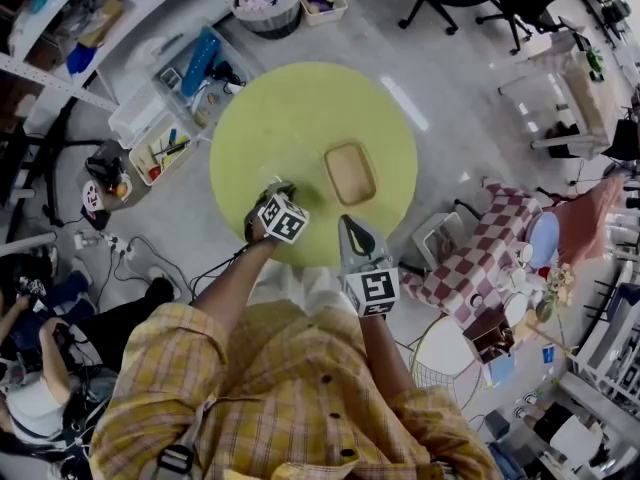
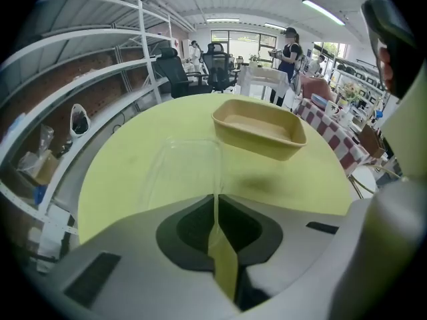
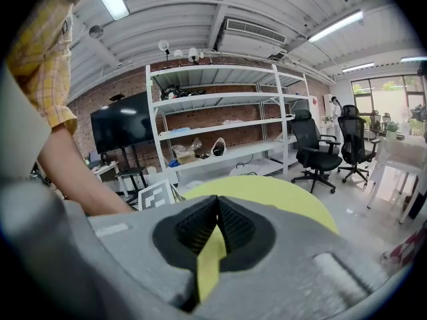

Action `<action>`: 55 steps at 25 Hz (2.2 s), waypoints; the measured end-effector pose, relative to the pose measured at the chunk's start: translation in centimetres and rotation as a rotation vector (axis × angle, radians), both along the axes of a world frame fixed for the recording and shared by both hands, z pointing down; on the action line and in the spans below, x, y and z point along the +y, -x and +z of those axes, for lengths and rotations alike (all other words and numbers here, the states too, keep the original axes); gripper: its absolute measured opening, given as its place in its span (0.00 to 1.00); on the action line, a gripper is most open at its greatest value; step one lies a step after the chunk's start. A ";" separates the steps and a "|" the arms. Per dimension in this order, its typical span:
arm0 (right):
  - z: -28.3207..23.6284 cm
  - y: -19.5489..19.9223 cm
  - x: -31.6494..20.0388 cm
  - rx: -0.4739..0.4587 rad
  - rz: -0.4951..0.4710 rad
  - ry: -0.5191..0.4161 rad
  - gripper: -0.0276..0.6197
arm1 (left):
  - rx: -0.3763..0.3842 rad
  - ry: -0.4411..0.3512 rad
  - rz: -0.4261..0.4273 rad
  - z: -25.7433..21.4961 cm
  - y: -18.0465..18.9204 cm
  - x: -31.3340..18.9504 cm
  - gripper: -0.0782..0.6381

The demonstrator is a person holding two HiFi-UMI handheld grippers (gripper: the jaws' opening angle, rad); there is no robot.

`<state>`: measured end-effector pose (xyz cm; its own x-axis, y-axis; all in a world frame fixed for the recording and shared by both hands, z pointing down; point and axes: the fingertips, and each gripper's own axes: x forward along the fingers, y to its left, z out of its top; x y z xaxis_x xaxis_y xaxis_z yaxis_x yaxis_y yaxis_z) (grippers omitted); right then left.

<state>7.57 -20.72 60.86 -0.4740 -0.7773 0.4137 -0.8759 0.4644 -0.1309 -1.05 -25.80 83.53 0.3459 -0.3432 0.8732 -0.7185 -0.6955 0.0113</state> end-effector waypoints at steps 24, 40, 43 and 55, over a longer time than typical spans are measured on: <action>-3.4 0.3 1.9 -0.011 -0.026 -0.089 0.04 | 0.099 -0.144 -0.109 -10.7 0.9 1.1 0.14; -6.4 0.1 2.2 -0.045 -0.037 -0.157 0.04 | 0.210 -0.242 -0.182 -18.5 1.5 1.9 0.15; -6.9 -0.3 2.1 -0.044 -0.033 -0.165 0.04 | 0.227 -0.272 -0.177 -19.9 1.0 1.9 0.15; -8.5 -0.5 2.2 -0.058 -0.026 -0.204 0.04 | 0.297 -0.363 -0.179 -23.8 0.5 3.0 0.15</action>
<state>8.03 -18.54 52.38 -0.5132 -0.8294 0.2206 -0.8571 0.5086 -0.0817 -1.58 -22.77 59.77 0.4693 -0.6831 0.5595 -0.8295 -0.5584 0.0139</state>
